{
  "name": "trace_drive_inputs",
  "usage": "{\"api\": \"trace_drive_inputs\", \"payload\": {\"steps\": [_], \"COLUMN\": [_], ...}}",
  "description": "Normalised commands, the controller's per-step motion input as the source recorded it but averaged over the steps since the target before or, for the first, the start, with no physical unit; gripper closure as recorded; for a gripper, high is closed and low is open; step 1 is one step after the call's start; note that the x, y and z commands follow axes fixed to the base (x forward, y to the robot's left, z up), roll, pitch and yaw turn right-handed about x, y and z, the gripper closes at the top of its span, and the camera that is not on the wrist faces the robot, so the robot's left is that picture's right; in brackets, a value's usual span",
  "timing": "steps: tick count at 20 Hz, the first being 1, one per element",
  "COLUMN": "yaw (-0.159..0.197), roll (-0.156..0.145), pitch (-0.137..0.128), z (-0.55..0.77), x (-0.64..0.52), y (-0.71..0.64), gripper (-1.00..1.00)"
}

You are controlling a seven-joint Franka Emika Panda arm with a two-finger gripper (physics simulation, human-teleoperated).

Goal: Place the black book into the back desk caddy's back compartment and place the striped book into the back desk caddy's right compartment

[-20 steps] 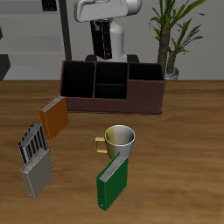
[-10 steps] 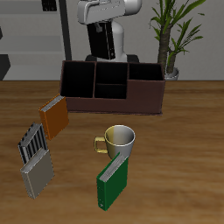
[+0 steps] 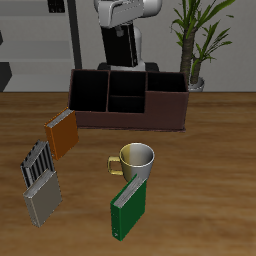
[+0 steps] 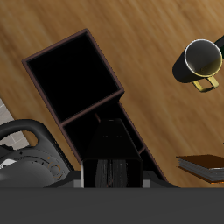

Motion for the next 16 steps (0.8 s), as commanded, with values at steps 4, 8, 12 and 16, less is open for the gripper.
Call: {"api": "trace_drive_inputs", "payload": {"steps": [4, 8, 12, 16], "yaw": [0.202, 0.224, 0.127, 0.143], "roll": [-0.007, -0.010, -0.009, 0.012], "pitch": [-0.014, 0.023, -0.013, 0.015], "z": [-0.04, -0.25, -0.08, -0.05], "x": [-0.03, -0.05, -0.01, -0.03], "y": [0.08, -0.05, -0.04, 0.03], "gripper": [1.00, 1.00, 1.00, 1.00]}}
